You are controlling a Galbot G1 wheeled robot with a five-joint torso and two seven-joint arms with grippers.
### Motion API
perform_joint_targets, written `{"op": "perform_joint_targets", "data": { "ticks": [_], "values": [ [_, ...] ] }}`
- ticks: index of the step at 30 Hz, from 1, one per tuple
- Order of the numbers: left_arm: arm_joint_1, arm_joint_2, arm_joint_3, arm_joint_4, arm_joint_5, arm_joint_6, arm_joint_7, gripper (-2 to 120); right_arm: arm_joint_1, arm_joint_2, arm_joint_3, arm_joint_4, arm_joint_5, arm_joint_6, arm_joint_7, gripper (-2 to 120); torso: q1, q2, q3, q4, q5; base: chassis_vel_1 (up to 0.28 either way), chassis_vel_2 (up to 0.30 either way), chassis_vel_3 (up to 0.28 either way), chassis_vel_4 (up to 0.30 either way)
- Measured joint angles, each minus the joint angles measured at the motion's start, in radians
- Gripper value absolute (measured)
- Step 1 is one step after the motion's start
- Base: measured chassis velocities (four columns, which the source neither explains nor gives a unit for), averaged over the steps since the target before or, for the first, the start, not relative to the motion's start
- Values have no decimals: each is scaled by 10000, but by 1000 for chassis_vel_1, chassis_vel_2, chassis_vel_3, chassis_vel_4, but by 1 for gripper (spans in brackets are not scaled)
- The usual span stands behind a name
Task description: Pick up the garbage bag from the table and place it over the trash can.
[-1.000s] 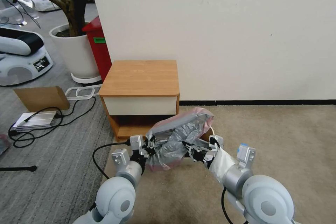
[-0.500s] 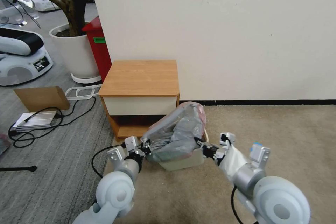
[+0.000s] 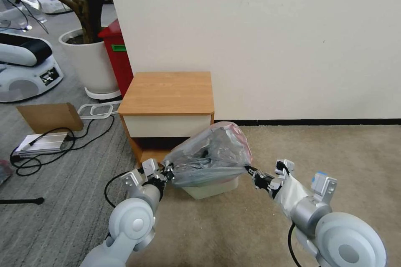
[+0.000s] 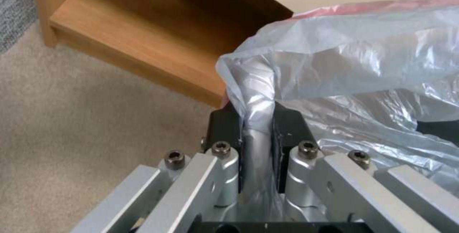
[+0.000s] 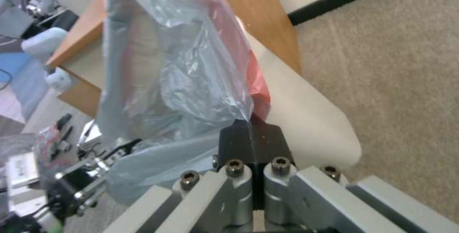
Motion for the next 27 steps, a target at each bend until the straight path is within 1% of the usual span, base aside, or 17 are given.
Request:
{"op": "perform_joint_targets", "data": {
  "ticks": [1,2,4,5,6,8,9,11,13,15,16,18,19,23,24,26,27],
  "values": [
    [-14,-15,3,21,-12,1,0,9,-61,23,33,107,-10,-4,-72,7,0,0,0,1,0,0,0,0,0],
    [-14,-15,3,21,-12,1,0,9,-61,23,33,107,-10,-4,-72,7,0,0,0,1,0,0,0,0,0],
    [-53,-56,6,103,-67,10,0,9,-334,118,174,417,-186,14,-287,17,0,1,0,0,0,0,0,0,0],
    [-53,-56,6,103,-67,10,0,9,-334,118,174,417,-186,14,-287,17,0,1,0,0,0,0,0,0,0],
    [-65,-62,6,158,-68,15,0,9,-491,168,288,563,-308,57,-430,20,0,0,0,0,-1,0,0,0,0],
    [-92,-61,-2,276,-56,17,0,9,-894,247,584,774,-511,293,-764,32,0,0,0,-1,-2,0,0,0,0],
    [-92,-61,-2,276,-56,17,0,9,-894,247,584,774,-511,293,-764,32,0,0,0,-1,-2,0,0,0,0],
    [-123,-60,-25,339,-57,22,10,9,-1033,263,795,782,-548,829,-1019,40,1,0,0,-3,-2,0,0,0,0],
    [-136,-68,-54,343,-104,64,31,9,-768,249,854,783,-526,1419,-1179,50,0,0,0,-2,-2,0,0,0,0],
    [-136,-70,-64,336,-140,84,35,9,-571,251,853,757,-482,1631,-1269,52,1,1,0,-2,-2,0,0,0,0],
    [-135,-72,-66,316,-186,103,40,9,-370,270,849,626,-445,1816,-1349,57,1,1,0,0,-5,0,0,0,0],
    [-91,-64,-68,177,-371,169,57,9,363,439,784,-155,-171,2204,-1585,68,0,0,0,0,3,0,0,0,0],
    [-91,-64,-68,177,-371,169,57,9,363,439,784,-155,-171,2204,-1585,68,0,0,0,0,3,0,0,0,0],
    [-15,-48,-64,-35,-640,267,97,9,1118,707,668,-1199,271,2347,-1669,84,0,1,1,1,0,0,0,0,0],
    [-15,-48,-64,-35,-640,267,97,9,1118,707,668,-1199,271,2347,-1669,84,0,1,1,1,0,0,0,0,0],
    [25,-54,-51,-179,-755,323,106,9,1381,920,613,-1789,282,2364,-1851,94,0,1,1,1,0,0,0,0,0],
    [33,-54,-48,-203,-772,330,109,9,1402,969,605,-1887,281,2379,-1869,96,0,1,1,1,0,0,0,0,0]
  ]
}}
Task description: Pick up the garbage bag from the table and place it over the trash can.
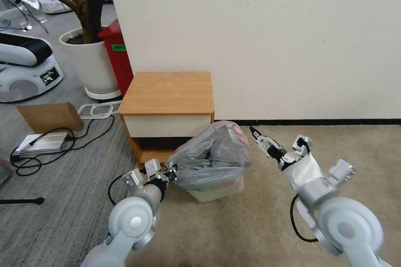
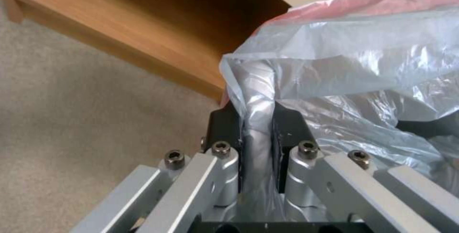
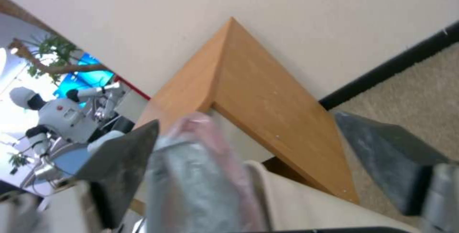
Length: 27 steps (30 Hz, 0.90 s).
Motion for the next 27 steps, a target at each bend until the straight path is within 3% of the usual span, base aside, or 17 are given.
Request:
{"op": "perform_joint_targets", "data": {
  "ticks": [13,16,27],
  "values": [
    [92,-39,81,-144,-174,127,223,9,-356,432,-13,-249,360,-46,-305,98,0,0,-1,-2,-2,0,0,0,0],
    [92,-70,128,-145,-163,132,227,9,-330,465,-46,-250,407,-48,-304,93,0,0,-1,-1,-2,0,0,0,0],
    [140,-150,248,-215,-122,175,226,9,-322,541,-54,-293,555,36,-286,55,0,0,-1,-2,-2,0,0,0,0]
  ]
}}
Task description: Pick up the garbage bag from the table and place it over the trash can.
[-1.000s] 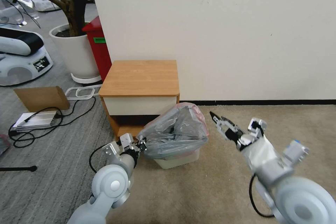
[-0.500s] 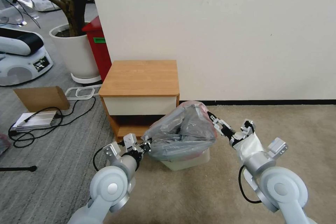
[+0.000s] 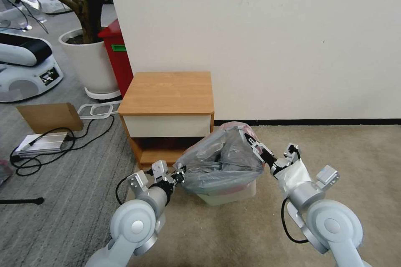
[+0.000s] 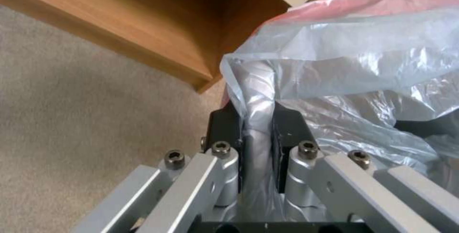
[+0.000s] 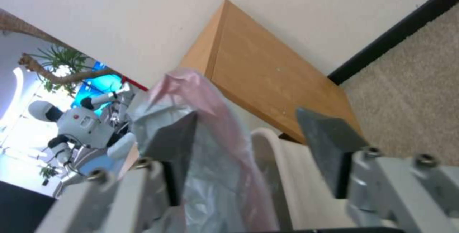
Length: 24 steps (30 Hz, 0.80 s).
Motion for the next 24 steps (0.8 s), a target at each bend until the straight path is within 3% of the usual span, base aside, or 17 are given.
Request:
{"op": "perform_joint_targets", "data": {
  "ticks": [15,24],
  "values": [
    [27,-39,36,10,72,28,1,9,-40,10,-44,105,-57,64,-47,0,0,0,0,0,0,0,0,0,0],
    [269,-108,58,-190,75,69,131,9,23,5,-48,91,-27,73,273,0,0,0,-1,1,0,0,0,0,0]
  ]
}}
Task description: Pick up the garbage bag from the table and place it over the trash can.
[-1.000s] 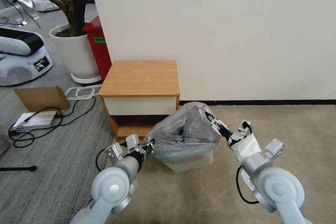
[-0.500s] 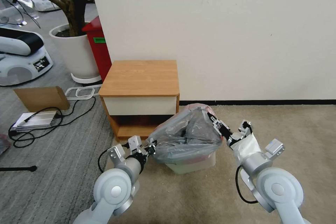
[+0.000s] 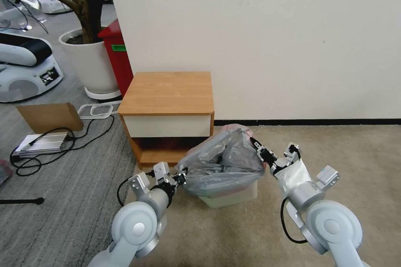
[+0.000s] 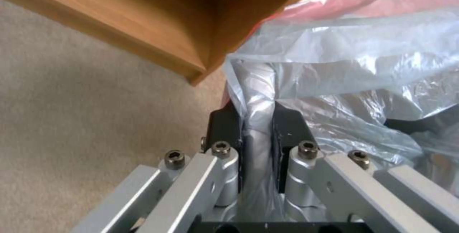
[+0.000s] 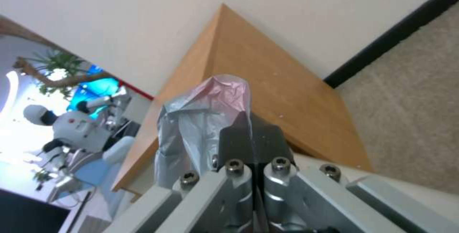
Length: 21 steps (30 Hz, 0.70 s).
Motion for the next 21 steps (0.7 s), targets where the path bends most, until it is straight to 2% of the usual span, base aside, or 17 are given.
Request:
{"op": "perform_joint_targets", "data": {
  "ticks": [9,14,21],
  "values": [
    [133,0,-306,-93,-254,51,197,9,-100,-155,146,-185,-33,-240,1076,0,-1,0,0,-1,0,0,0,0,0],
    [139,-23,-562,-187,-850,37,200,9,-440,-175,307,-172,-65,-367,1101,0,0,0,0,-1,1,0,0,0,0],
    [190,-67,-978,-338,-2244,43,201,9,-458,-21,205,-419,-332,-279,770,0,-1,0,0,-1,-1,0,0,0,0]
  ]
}}
